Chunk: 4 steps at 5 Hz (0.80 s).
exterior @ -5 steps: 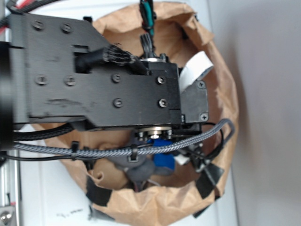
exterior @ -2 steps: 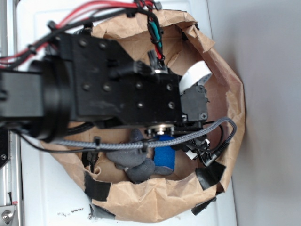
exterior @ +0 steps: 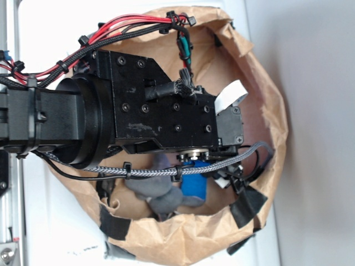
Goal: Grab the blue sponge.
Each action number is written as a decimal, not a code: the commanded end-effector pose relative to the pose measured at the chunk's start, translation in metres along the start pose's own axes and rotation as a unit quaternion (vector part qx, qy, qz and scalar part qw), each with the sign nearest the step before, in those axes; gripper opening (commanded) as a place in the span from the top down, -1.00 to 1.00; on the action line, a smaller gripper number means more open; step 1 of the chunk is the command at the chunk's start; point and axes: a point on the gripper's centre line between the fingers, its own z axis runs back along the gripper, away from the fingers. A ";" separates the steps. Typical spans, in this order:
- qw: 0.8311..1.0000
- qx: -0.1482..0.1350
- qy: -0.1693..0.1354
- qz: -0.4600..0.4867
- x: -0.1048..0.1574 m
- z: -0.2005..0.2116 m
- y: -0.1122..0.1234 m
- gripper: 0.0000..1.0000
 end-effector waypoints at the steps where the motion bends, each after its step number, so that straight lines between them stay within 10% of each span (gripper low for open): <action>1: 1.000 0.011 -0.017 -0.009 -0.022 0.001 -0.001 -1.00; 4: 0.996 0.053 -0.053 0.037 -0.029 -0.012 0.004 -1.00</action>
